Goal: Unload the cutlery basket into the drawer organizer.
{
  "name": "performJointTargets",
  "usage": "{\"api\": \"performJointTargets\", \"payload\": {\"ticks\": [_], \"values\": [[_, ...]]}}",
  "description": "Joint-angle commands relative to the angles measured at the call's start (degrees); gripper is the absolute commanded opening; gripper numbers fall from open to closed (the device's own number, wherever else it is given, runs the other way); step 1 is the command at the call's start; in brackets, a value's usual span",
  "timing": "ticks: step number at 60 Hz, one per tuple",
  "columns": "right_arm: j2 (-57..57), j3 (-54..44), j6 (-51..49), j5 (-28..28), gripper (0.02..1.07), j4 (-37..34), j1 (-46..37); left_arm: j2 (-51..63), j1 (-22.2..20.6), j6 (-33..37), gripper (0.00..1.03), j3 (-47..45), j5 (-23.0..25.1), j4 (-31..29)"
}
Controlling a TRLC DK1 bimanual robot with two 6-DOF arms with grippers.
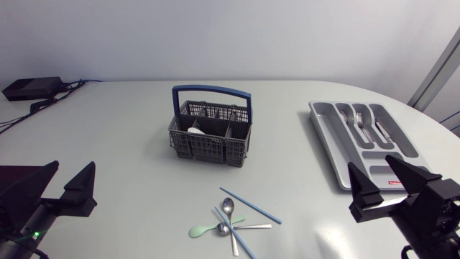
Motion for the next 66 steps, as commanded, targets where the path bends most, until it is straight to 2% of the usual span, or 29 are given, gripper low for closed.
{"api": "performJointTargets", "payload": {"ticks": [1, 21, 33, 43, 50, 58, 66], "values": [[-0.25, -1.15, 1.24, 0.12, 1.02, 0.34, -0.26, -0.58, -0.32, -1.18, 0.99, -1.5, 0.54, -2.88], [-0.34, -0.88, 0.19, 0.38, 1.02, 0.77, -1.84, -0.67, -1.02, -2.41, 0.99, -1.15, 0.54, -2.18], [3.53, 2.02, -0.08, 0.38, 1.02, 3.06, -1.84, 1.26, 1.0, -2.67, 0.99, 2.63, 0.54, -1.3], [16.8, 8.7, 0.1, 0.38, 1.02, 6.14, -1.66, 12.78, 0.65, -4.43, 0.99, 8.69, 0.46, -0.86], [24.18, 13.53, 0.89, 0.64, 1.02, 5.17, 0.27, 23.41, 0.48, -4.52, 0.97, 15.2, -0.33, -3.67], [31.65, 18.54, 1.59, 3.02, 1.02, 2.0, 6.69, 39.76, -3.83, -1.09, 0.96, 25.39, -0.77, -12.81], [37.1, 22.14, 1.86, 5.22, 1.02, -1.07, 12.75, 45.65, -7.79, 5.94, 0.97, 28.29, -0.77, -15.98]]}}
